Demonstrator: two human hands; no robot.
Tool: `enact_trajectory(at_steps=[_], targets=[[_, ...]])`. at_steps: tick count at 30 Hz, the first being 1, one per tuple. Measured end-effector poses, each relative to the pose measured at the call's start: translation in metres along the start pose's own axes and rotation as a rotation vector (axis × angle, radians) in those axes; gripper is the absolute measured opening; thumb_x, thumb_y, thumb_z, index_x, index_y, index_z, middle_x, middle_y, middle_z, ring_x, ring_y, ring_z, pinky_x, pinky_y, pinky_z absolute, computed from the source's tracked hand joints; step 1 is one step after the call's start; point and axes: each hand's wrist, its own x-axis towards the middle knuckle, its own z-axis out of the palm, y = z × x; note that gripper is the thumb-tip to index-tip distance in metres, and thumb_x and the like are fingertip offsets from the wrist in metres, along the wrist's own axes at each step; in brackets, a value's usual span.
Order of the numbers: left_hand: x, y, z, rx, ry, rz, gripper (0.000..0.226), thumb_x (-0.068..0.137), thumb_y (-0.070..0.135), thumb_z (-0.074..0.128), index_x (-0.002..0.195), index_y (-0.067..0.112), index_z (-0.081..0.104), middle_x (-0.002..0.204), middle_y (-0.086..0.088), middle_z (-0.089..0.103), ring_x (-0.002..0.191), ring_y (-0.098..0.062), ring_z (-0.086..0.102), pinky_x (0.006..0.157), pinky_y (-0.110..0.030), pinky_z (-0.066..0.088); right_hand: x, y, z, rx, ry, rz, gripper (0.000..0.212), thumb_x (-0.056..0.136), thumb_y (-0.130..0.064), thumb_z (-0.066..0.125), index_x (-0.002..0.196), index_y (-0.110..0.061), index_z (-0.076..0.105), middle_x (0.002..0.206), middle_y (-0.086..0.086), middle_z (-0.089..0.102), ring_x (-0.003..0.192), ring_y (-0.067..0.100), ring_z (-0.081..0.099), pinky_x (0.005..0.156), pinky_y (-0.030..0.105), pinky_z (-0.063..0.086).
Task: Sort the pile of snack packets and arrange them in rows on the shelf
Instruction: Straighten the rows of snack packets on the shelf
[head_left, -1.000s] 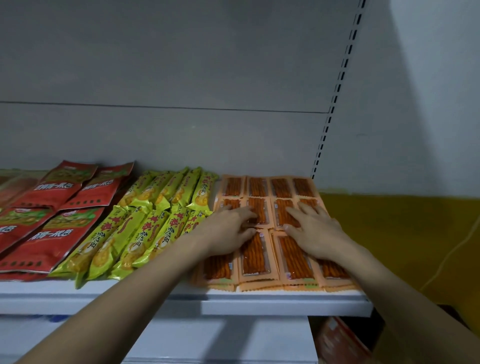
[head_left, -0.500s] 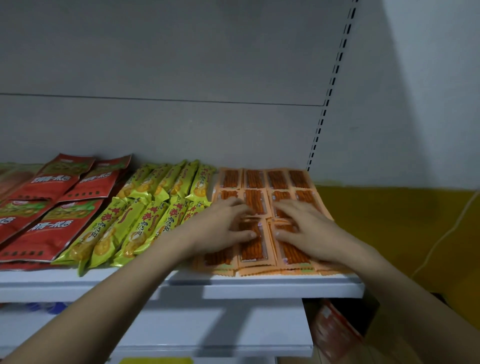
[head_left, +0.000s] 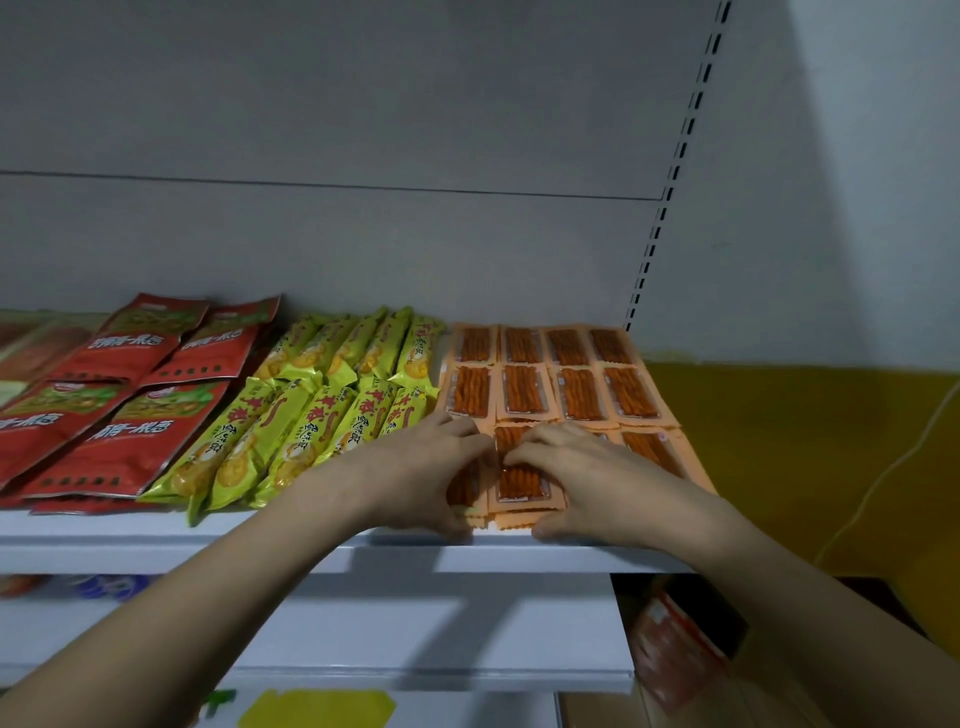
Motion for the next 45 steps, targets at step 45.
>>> enact_trajectory(at_steps=[45], targets=[[0.045,0.053,0.034,-0.031,0.237,-0.006,0.086,0.078,0.089,0.041,0.15,0.041,0.036,0.151,0.014,0.038,0.141,-0.01,0.028,0.111,-0.04,0.029,-0.073,0.087,0.011,0.277,0.01,0.237,0.09,0.077,-0.046,0.08,0.151,-0.038,0.03,0.156,-0.017,0.016,0.141,0.01,0.012,0.119,0.037,0.024]])
